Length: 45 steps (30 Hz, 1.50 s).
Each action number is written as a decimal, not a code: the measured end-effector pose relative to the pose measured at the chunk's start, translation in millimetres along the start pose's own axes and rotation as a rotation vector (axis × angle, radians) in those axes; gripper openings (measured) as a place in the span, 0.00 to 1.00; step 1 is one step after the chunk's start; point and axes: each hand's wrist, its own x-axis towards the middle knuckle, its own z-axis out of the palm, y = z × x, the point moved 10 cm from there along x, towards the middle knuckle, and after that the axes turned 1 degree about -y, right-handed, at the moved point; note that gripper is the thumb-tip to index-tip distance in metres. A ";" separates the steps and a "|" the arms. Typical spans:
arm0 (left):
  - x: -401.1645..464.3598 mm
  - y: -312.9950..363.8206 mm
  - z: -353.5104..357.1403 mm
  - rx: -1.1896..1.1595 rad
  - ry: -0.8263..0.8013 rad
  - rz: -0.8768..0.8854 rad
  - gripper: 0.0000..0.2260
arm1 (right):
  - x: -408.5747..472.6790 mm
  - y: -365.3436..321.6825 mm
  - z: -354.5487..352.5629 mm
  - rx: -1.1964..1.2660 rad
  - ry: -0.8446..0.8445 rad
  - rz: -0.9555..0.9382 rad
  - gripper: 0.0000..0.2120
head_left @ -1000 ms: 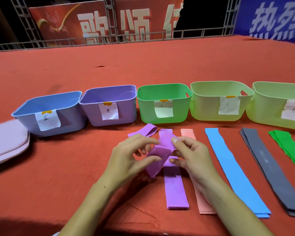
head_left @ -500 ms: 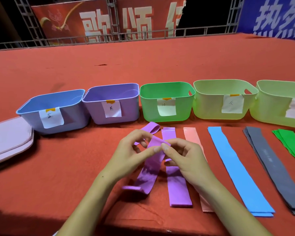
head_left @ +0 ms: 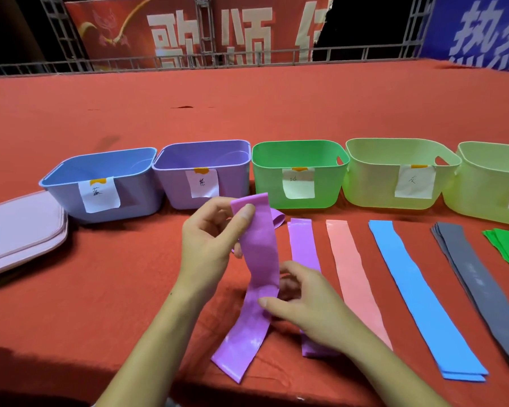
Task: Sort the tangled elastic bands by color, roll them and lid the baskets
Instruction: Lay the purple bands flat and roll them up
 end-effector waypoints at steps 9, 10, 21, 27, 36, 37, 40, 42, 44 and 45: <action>24.3 -8.2 -24.0 -0.186 0.221 -0.078 0.05 | -10.5 -19.0 8.0 0.040 -0.136 0.007 0.06; 30.7 -10.2 -22.4 -0.195 0.229 -0.088 0.05 | -13.6 -19.4 8.7 0.045 -0.165 0.035 0.04; 83.6 -96.0 54.0 0.062 0.087 -0.194 0.07 | -48.5 -15.9 -22.3 0.080 -0.198 0.118 0.24; 77.0 -150.2 88.9 0.208 -0.021 -0.337 0.10 | -64.9 7.2 -46.3 0.097 -0.146 0.209 0.41; 76.2 -184.5 98.5 0.281 -0.087 -0.466 0.07 | -70.2 11.9 -70.2 -0.039 0.078 0.253 0.06; 75.7 -185.4 98.9 0.281 -0.090 -0.474 0.06 | -69.9 11.5 -70.1 -0.068 0.073 0.258 0.04; 76.9 -189.5 100.5 0.313 -0.113 -0.476 0.08 | -69.3 11.4 -65.1 -0.096 0.031 0.261 0.04; 78.4 -194.1 102.2 0.351 -0.138 -0.473 0.09 | -68.8 13.5 -58.8 -0.109 -0.015 0.262 0.04; 80.6 -199.5 102.7 0.391 -0.156 -0.454 0.10 | -68.6 16.3 -53.2 -0.130 -0.055 0.273 0.06; 81.4 -202.3 102.1 0.414 -0.160 -0.444 0.10 | -68.4 17.9 -51.6 -0.148 -0.063 0.277 0.07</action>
